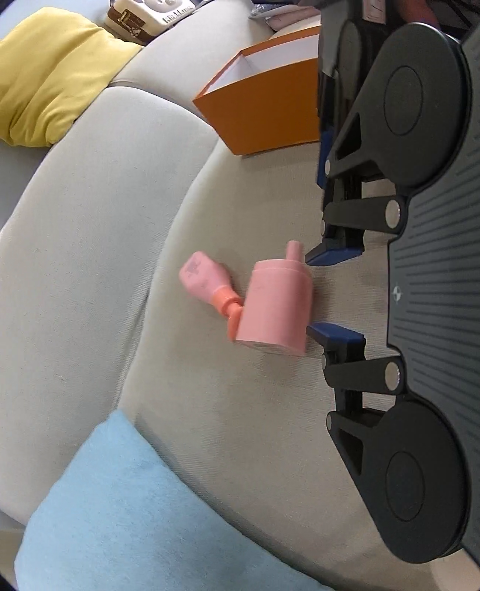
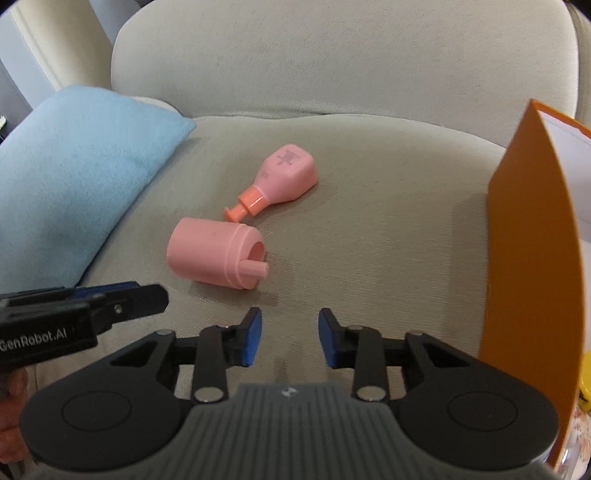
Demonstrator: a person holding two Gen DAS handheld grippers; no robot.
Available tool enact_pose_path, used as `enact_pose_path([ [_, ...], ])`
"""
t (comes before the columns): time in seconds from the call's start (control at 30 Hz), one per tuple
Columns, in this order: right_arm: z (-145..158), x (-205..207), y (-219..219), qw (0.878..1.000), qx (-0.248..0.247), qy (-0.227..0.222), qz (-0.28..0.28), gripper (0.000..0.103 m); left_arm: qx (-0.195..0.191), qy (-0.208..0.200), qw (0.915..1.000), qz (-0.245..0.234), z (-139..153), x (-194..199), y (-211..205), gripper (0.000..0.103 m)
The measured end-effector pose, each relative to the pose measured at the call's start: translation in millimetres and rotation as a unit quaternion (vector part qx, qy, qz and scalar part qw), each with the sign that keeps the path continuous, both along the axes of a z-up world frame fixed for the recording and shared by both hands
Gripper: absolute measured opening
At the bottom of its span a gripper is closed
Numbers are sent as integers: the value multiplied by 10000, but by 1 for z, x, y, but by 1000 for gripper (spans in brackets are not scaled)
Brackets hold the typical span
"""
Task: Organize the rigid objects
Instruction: 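Move both grippers toward the pink cup and pink pump bottle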
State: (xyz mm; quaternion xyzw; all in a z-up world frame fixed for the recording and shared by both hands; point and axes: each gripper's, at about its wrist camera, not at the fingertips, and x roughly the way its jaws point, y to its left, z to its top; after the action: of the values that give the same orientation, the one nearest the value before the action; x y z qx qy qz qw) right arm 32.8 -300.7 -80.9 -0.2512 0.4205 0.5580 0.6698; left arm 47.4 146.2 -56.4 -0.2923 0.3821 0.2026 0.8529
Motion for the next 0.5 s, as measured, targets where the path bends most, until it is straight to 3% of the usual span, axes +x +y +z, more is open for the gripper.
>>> enact_pose_path([
  [0.2, -12, -1, 17, 9997, -160, -81, 181, 28, 623, 347, 9950, -703, 0, 29, -10, 44],
  [0.4, -15, 4, 24, 9991, -276, -253, 208, 29, 1285, 759, 9776, -1485, -1, 46, -27, 44],
  [0.5, -15, 9, 22, 9992, -268, -127, 275, 29, 1584, 962, 9638, -1918, -4, 54, -32, 44],
])
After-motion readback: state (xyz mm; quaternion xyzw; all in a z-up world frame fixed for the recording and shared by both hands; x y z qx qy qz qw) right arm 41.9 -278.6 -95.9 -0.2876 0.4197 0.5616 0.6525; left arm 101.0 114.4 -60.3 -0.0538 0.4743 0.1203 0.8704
